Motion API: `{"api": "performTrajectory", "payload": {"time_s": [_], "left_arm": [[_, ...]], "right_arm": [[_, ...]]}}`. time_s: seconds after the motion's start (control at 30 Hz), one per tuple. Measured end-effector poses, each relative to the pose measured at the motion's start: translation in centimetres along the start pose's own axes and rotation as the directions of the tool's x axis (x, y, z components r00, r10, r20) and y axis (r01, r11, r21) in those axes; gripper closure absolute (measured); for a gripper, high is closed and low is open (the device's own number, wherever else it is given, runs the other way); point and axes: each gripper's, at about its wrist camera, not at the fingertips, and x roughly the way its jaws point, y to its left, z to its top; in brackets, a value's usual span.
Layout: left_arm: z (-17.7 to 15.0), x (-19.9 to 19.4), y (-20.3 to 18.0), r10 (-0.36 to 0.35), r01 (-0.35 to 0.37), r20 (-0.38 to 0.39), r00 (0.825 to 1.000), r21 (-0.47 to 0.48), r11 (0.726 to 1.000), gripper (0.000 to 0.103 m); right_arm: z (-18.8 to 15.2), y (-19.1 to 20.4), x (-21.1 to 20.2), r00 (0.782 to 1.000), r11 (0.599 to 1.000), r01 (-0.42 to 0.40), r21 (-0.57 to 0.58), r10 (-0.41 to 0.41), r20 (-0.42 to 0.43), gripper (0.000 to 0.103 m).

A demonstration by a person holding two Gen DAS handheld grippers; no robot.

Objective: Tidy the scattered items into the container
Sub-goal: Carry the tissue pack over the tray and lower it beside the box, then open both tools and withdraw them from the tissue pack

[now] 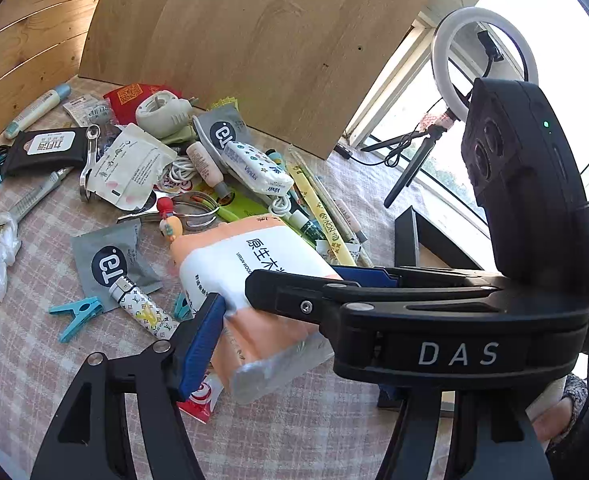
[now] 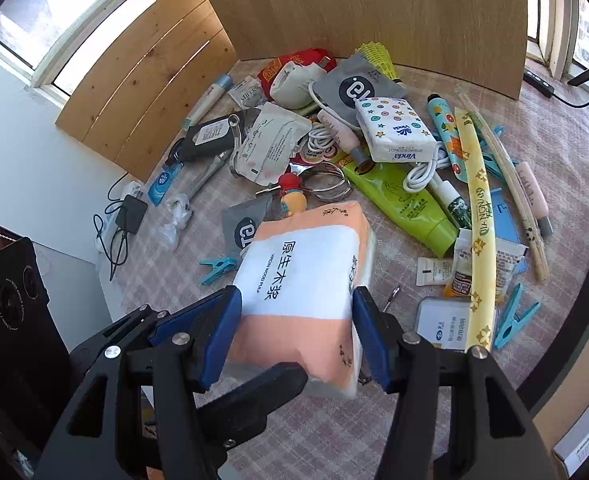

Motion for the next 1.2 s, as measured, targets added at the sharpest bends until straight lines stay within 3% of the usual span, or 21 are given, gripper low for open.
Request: {"api": "performTrajectory", "payload": {"time_s": [0.27,0.5,0.73,0.87,1.0,1.2], "left_arm": [[0.6,-0.4,-5.1,-0.044,0.043,0.01,0.999,0.082,0.996,0.04],[0.8,2.1,-13.3,-0.127,0.134,-0.043,0.991,0.218,0.967,0.04],[-0.2,5.5,-23.2,-0.184,0.216,-0.121,0.976,0.377,0.9,0.04],[-0.9,7.2,-27.0,-0.182,0.234,-0.161,0.97,0.416,0.879,0.041],[-1.1,8.0,-28.9,-0.14,0.201,-0.166,0.976,0.447,0.872,0.042],[-0.9,8.1,-28.6,-0.099,0.158,-0.149,0.984,0.469,0.869,0.042]], "right_arm": [[-1.2,-2.0,-5.2,0.995,0.999,0.026,0.028,-0.029,0.096,0.047],[-3.4,-7.8,-11.7,0.977,0.987,0.093,0.132,-0.116,0.18,0.047],[-6.8,-14.4,-18.2,0.933,0.939,0.199,0.279,-0.269,0.238,0.047],[-8.6,-17.4,-20.8,0.907,0.906,0.243,0.347,-0.34,0.25,0.047],[-10.1,-19.2,-23.0,0.845,0.85,0.337,0.404,-0.462,0.268,0.047],[-11.0,-20.1,-24.3,0.824,0.835,0.349,0.425,-0.489,0.285,0.047]]}}
